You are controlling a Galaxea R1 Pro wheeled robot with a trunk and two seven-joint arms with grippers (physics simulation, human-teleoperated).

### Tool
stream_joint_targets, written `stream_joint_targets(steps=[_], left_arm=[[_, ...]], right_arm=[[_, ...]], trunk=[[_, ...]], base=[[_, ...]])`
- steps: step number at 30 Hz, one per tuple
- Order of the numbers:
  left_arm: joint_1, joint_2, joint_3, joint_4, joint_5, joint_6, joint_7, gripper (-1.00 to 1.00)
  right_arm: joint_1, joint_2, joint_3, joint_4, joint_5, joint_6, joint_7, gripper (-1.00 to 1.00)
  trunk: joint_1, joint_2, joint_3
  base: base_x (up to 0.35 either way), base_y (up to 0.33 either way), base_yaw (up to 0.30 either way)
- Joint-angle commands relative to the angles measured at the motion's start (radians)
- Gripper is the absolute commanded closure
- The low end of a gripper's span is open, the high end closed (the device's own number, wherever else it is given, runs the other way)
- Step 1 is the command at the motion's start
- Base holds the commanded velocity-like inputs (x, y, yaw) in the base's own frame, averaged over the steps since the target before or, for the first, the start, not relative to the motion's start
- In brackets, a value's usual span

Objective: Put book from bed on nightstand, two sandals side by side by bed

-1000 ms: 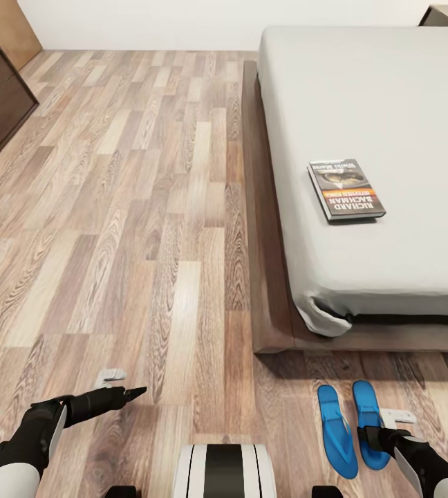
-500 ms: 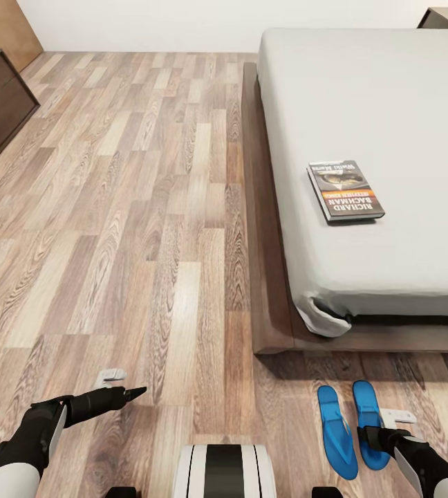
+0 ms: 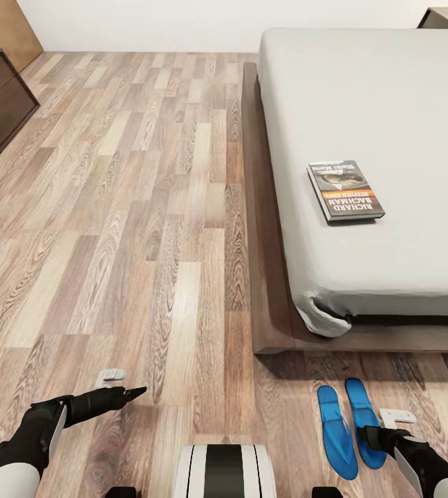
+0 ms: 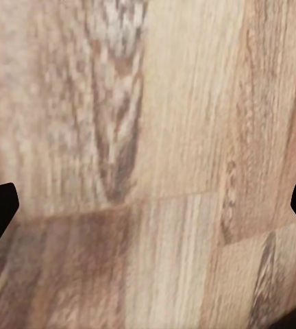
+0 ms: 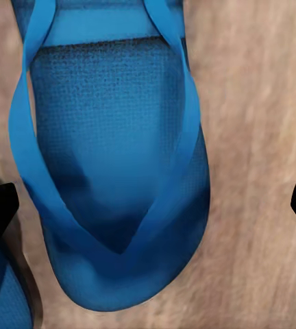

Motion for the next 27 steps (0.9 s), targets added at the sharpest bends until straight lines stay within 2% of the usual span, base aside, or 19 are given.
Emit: stream_joint_targets(steps=[1, 20, 27], left_arm=[[-0.001, -0.001, 0.005, -0.002, -0.006, 0.009, -0.007, -1.0], [-0.001, -0.001, 0.005, -0.001, -0.006, 0.009, -0.007, -1.0], [-0.001, -0.001, 0.005, -0.001, -0.006, 0.009, -0.007, -1.0]], right_arm=[[0.0, 0.0, -0.009, -0.002, 0.011, 0.006, 0.006, -1.0], [0.0, 0.0, -0.009, -0.002, 0.011, 0.006, 0.006, -1.0], [0.0, 0.0, -0.009, -0.002, 0.011, 0.006, 0.007, -1.0]], trunk=[[0.0, 0.0, -0.001], [0.0, 0.0, -0.001], [-0.003, 0.001, 0.027]], base=[[0.0, 0.0, 0.0], [0.0, 0.0, 0.0], [0.0, 0.0, 0.0]])
